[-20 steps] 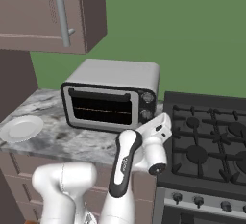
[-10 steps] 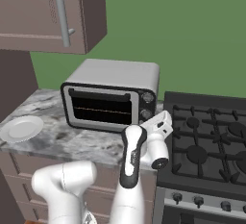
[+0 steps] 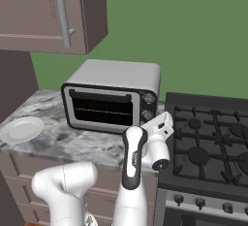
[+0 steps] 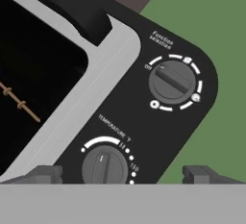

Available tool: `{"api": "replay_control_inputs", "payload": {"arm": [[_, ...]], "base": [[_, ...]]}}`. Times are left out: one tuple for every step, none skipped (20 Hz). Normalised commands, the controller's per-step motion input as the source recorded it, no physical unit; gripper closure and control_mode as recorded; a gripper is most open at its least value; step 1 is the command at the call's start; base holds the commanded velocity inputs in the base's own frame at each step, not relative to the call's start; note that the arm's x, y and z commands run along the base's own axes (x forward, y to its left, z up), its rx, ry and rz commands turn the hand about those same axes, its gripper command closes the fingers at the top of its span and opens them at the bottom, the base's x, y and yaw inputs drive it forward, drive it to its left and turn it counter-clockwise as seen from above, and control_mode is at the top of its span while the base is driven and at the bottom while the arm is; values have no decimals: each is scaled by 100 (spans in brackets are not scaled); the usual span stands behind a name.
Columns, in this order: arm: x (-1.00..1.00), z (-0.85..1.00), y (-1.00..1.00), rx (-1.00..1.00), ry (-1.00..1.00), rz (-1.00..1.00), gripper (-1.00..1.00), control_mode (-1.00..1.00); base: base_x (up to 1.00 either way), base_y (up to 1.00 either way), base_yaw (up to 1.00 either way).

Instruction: Pull the toaster oven rack outwards. Pick up the baguette from the plate and place it on the toaster oven rack. Close the toaster oven door fully and set the temperature to the lowest setting.

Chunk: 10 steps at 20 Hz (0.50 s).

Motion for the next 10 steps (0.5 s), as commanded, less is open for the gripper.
{"api": "replay_control_inputs", "payload": {"arm": [[0,0,0,0,0,0,-100,-100],[0,0,0,0,-1,0,-100,-100],[0,0,0,0,-1,0,-100,-100],[0,0,0,0,0,0,-100,-100],[0,0,0,0,0,0,-100,-100],[0,0,1,0,0,0,-100,-100],[0,0,3,0,0,0,-100,-100],[0,0,4,0,0,0,-100,-100],[0,0,6,0,0,0,-100,-100],[0,0,4,0,0,0,-100,-100]], "base": [[0,0,0],[0,0,0],[0,0,0],[0,0,0],[0,0,0],[0,0,0],[0,0,0],[0,0,0],[0,0,0],[0,0,0]]}}
